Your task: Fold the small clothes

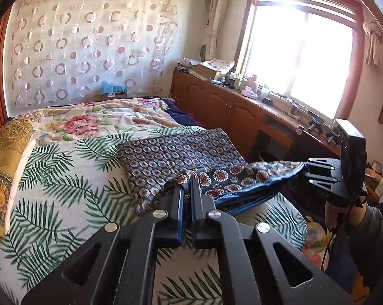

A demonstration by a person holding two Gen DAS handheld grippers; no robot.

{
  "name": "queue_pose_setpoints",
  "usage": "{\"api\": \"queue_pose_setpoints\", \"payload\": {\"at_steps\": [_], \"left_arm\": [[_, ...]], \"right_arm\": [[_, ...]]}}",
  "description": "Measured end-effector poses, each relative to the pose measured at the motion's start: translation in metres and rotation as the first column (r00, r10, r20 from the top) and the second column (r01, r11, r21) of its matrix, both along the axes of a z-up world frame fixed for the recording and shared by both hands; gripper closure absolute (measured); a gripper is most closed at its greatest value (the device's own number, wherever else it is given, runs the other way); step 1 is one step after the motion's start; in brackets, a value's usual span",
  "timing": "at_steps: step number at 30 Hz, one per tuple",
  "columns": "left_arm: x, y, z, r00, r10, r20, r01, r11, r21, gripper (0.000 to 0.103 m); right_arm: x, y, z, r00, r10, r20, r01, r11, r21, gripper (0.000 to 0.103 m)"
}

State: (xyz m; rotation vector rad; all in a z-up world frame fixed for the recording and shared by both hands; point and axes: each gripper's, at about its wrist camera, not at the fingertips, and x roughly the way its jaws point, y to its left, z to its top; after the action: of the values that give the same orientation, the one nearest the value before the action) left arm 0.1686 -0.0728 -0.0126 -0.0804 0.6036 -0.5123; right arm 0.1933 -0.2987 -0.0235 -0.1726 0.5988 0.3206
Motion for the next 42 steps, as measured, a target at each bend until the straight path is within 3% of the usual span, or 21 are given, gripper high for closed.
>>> {"api": "queue_pose_setpoints", "payload": {"at_steps": [8, 18, 20, 22, 23, 25, 38, 42], "left_arm": [[0.057, 0.005, -0.003, 0.998, 0.058, -0.015, -0.057, 0.998, 0.034, 0.098], [0.124, 0.001, -0.017, 0.995, 0.097, -0.039, -0.093, 0.991, 0.100, 0.097], [0.131, -0.001, -0.020, 0.996, 0.082, -0.048, -0.076, 0.991, 0.108, 0.089], [0.134, 0.001, -0.023, 0.996, 0.077, -0.048, -0.071, 0.992, 0.102, 0.059], [0.133, 0.003, -0.023, 0.996, 0.073, -0.044, -0.069, 0.994, 0.089, 0.052], [0.133, 0.006, -0.024, 0.997, 0.061, -0.043, -0.059, 0.997, 0.054, 0.027], [0.136, 0.001, -0.037, 0.994, 0.073, -0.086, -0.064, 0.992, 0.105, 0.025], [0.135, 0.004, -0.039, 0.992, 0.086, -0.095, -0.075, 0.991, 0.109, 0.025]], "right_arm": [[0.064, 0.020, 0.008, 0.997, 0.037, 0.062, -0.035, 0.999, -0.032, 0.100], [0.149, 0.033, -0.016, 0.998, 0.054, 0.025, -0.052, 0.996, -0.069, 0.100], [0.158, 0.032, -0.022, 0.999, 0.049, 0.005, -0.049, 0.997, -0.066, 0.100], [0.161, 0.030, -0.024, 0.999, 0.047, -0.011, -0.048, 0.997, -0.063, 0.100], [0.162, 0.030, -0.027, 0.999, 0.046, -0.019, -0.048, 0.997, -0.065, 0.100], [0.167, 0.034, -0.026, 0.998, 0.045, -0.034, -0.047, 0.997, -0.065, 0.100], [0.202, 0.039, -0.013, 0.999, -0.016, -0.040, 0.013, 0.997, -0.082, 0.100], [0.218, 0.034, -0.014, 0.995, -0.041, -0.091, 0.040, 0.999, -0.010, 0.100]]}}
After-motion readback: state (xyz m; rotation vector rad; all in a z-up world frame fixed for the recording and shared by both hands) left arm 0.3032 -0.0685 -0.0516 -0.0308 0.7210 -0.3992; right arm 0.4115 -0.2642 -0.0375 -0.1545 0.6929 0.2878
